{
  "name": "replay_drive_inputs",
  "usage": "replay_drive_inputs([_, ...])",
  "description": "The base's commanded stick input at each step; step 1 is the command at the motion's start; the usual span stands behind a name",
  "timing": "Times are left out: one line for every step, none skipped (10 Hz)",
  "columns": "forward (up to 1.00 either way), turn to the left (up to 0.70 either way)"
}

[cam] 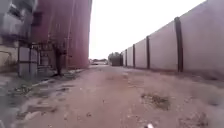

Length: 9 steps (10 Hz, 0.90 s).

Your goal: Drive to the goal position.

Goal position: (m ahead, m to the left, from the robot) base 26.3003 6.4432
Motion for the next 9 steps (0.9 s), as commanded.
replay_drive_inputs([1.0, 0.0])
replay_drive_inputs([1.0, 0.0])
replay_drive_inputs([1.0, 0.0])
replay_drive_inputs([1.0, 0.0])
replay_drive_inputs([1.0, 0.0])
replay_drive_inputs([1.0, 0.0])
replay_drive_inputs([1.0, 0.0])
replay_drive_inputs([1.0, 0.0])
replay_drive_inputs([1.0, 0.0])
